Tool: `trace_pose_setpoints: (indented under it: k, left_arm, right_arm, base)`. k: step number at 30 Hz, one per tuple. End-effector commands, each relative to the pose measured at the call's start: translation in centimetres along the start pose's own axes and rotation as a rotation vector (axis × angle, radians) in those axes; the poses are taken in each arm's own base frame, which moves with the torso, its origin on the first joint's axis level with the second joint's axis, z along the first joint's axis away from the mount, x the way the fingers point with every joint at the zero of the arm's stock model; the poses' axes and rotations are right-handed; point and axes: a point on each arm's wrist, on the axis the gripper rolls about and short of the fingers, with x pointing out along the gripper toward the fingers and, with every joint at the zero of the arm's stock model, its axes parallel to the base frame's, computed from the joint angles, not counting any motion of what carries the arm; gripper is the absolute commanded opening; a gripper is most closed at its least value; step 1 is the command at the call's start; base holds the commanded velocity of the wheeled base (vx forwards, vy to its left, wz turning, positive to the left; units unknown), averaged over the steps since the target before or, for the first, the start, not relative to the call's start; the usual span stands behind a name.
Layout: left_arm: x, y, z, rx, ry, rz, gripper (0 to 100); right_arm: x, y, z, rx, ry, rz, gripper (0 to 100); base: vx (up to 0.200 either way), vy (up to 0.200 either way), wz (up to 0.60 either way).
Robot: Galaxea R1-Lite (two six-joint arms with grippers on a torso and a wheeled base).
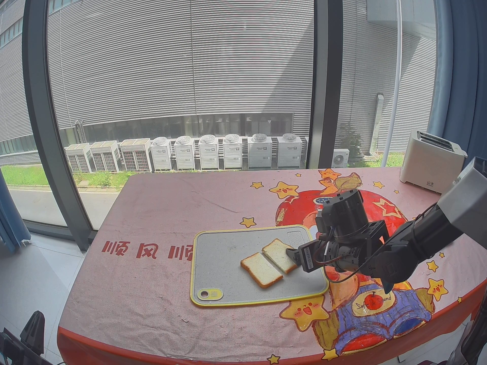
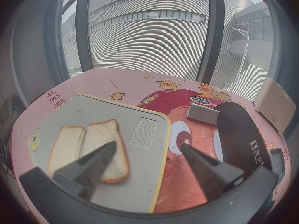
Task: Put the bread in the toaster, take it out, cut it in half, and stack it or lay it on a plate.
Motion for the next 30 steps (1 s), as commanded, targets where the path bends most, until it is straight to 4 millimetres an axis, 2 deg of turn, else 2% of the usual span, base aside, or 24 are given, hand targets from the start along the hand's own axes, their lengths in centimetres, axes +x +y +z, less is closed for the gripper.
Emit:
trace_pose_setpoints:
  k: [1, 14, 19, 30]
  left_arm:
    - [0.0, 0.0, -0.5, 0.0, 0.001, 0.0, 0]
    - [0.0, 0.0, -0.5, 0.0, 0.001, 0.0, 0]
    - [0.0, 0.0, -0.5, 0.0, 0.001, 0.0, 0]
    - [0.0, 0.0, -0.5, 0.0, 0.001, 0.0, 0]
  right_arm:
    - [0.0, 0.1, -0.1, -0.003, 0.003, -0.001, 0]
    - [-0.3, 0.2, -0.1, -0.005, 0.0, -0.002, 0]
    - [-0.9, 1.0, 0.0, -0.018, -0.011, 0.02, 0]
    - [-2.7, 0.8, 1.1, -0.006, -0.065, 0.034, 0]
  base:
    - [0.0, 0.0, 0.0]
    - [0.0, 0.0, 0.0]
    - [0.0, 0.0, 0.0]
    - [0.0, 0.0, 0.0]
